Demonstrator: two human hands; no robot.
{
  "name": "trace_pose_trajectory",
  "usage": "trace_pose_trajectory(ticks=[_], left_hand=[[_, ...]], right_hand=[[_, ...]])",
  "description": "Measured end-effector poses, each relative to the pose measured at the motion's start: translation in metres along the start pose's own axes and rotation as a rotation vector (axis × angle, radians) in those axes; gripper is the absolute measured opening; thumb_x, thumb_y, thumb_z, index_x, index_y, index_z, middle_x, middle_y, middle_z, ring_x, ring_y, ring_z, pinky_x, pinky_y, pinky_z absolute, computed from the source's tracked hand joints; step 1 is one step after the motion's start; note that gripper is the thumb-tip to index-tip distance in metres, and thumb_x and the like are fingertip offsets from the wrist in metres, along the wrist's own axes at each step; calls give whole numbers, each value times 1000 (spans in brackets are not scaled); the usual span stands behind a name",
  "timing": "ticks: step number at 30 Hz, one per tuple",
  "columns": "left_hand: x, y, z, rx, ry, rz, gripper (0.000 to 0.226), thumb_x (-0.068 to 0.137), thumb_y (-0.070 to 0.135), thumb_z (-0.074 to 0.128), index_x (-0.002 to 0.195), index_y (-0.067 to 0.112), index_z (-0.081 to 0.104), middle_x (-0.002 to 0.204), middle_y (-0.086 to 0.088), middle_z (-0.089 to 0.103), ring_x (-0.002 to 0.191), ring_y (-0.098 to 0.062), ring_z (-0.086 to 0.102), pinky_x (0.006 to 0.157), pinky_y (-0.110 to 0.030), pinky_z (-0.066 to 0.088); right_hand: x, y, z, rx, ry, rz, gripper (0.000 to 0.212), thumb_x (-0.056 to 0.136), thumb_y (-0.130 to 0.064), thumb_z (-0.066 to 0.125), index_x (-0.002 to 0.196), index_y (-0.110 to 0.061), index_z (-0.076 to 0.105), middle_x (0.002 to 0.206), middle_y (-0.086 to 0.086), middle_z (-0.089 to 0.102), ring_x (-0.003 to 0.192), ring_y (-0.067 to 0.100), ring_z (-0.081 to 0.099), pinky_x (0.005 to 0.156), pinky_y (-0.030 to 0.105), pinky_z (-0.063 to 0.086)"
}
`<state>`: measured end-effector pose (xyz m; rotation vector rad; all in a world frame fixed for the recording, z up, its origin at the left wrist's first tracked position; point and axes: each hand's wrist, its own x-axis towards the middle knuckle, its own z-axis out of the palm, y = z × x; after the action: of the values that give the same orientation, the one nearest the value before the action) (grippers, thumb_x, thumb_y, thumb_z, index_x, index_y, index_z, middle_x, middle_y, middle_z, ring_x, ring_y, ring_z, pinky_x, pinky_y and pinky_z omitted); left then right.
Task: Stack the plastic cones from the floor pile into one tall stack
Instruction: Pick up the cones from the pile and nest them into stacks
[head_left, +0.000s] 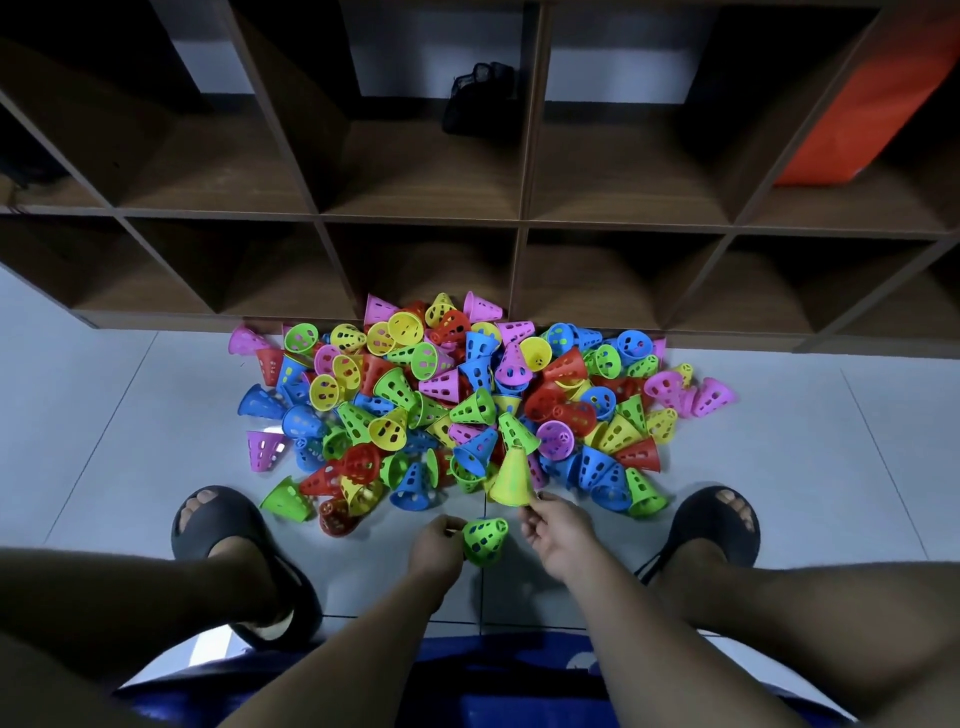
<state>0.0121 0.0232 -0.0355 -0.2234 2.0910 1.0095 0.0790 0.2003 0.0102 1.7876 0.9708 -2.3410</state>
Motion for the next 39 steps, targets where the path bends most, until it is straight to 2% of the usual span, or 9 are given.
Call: trace_pose_trajectory(ticks=[6,10,13,19,23,26,28,36,39], left_hand=[[3,-3,0,22,3,-33,15,95,12,61,96,23,71,92,-4,76,89,-24,71,82,-41,60],[14,-6,-6,-41,8,-74,18,96,12,60,107,20,71,96,-6,75,91,-25,72,83,-41,60],[19,-3,-13,-150,35,-84,21,99,10,58,115,16,71,103,-7,74,90,-24,73,74,-36,56],[34,8,-36,-334,126,-49,17,101,13,60,110,25,68,111,-11,69,89,-25,64,75,-36,51],[44,17,-47,-514,55,-65,32,101,5,59,127,23,63,116,-9,63,97,-22,59,78,-37,51],[51,22,-51,-563,24,-110,36,102,9,61,134,25,60,125,-8,61,115,-26,59,95,-45,52],[55,22,-52,-563,35,-129,35,102,11,62,134,24,62,128,-8,61,117,-26,58,89,-41,54],[59,14,-61,-556,169,-137,20,99,12,66,117,10,74,115,-12,71,103,-25,62,82,-37,53],[57,9,-66,-532,227,-123,12,95,16,74,105,12,79,106,-9,77,102,-26,69,87,-41,56]], right_hand=[[-2,7,-8,-216,-148,58,20,103,0,56,118,-7,67,96,13,73,79,18,65,66,29,52],[6,18,-14,-362,-134,52,26,103,0,54,121,-15,65,102,15,73,78,18,65,60,28,53],[10,24,-13,-426,-108,38,27,104,-1,53,123,-17,63,105,17,72,79,20,65,58,28,53],[25,36,-8,-546,-49,24,23,102,-2,55,116,-17,66,97,15,73,76,21,64,57,29,50],[37,41,-7,-628,-16,34,19,101,-5,55,112,-14,68,86,14,72,73,23,61,59,33,48],[46,34,-4,-627,0,38,18,101,-6,54,109,-14,67,91,15,77,81,28,69,62,34,50],[46,23,0,-602,13,26,19,101,-7,53,109,-17,67,97,16,77,91,30,75,66,34,53],[68,-32,15,-403,124,-210,29,100,-1,52,110,-22,69,101,12,71,83,23,66,72,35,52],[71,-42,21,-331,97,-241,29,100,-2,55,113,-22,71,99,12,71,84,21,65,73,34,54]])
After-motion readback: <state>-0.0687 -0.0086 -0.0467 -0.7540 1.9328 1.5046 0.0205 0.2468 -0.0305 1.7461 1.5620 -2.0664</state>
